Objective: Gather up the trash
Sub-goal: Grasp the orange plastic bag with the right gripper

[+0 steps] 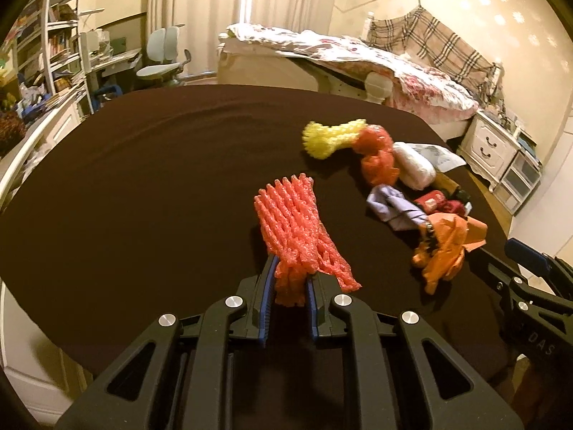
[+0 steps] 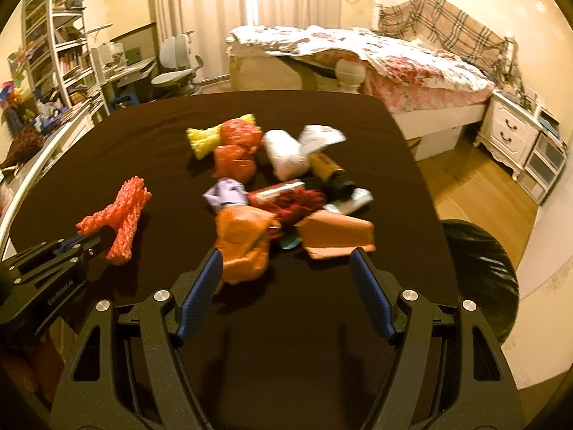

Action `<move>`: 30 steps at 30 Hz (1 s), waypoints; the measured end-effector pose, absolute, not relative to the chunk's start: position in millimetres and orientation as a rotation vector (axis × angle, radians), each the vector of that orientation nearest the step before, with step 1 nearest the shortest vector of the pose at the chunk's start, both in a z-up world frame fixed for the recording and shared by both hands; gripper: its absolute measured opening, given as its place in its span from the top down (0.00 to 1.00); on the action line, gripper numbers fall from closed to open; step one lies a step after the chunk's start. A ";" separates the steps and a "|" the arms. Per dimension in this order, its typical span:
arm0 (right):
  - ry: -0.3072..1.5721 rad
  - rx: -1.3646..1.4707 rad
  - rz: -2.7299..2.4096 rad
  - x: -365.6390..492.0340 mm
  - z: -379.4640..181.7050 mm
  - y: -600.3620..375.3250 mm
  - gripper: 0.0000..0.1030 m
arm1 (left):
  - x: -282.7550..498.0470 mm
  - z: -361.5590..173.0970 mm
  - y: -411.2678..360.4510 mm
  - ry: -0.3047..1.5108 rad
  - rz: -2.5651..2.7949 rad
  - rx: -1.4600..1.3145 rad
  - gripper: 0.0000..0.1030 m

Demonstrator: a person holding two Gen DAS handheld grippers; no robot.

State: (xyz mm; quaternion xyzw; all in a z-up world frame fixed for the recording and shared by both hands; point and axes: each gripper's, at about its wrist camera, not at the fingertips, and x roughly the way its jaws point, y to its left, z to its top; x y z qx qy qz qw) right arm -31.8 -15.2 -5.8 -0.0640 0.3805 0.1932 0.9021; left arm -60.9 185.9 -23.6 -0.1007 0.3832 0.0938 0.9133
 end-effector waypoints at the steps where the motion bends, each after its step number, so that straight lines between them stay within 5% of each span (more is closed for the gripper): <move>1: 0.789 -0.138 0.405 -31.5 -6.9 -10.5 0.30 | -63.0 -24.6 187.7 0.789 0.198 -0.209 0.83; 6: 0.804 -0.159 0.413 -27.7 -15.5 6.6 0.34 | -63.8 -28.4 196.9 0.792 0.215 -0.232 0.83; 10: 0.837 -0.149 0.443 -24.8 -23.0 12.2 0.63 | -63.1 -31.7 198.2 0.792 0.209 -0.241 0.83; 30: 0.767 -0.070 0.426 -37.6 8.0 -38.4 0.66 | -71.1 -6.5 156.7 0.720 0.101 -0.221 0.83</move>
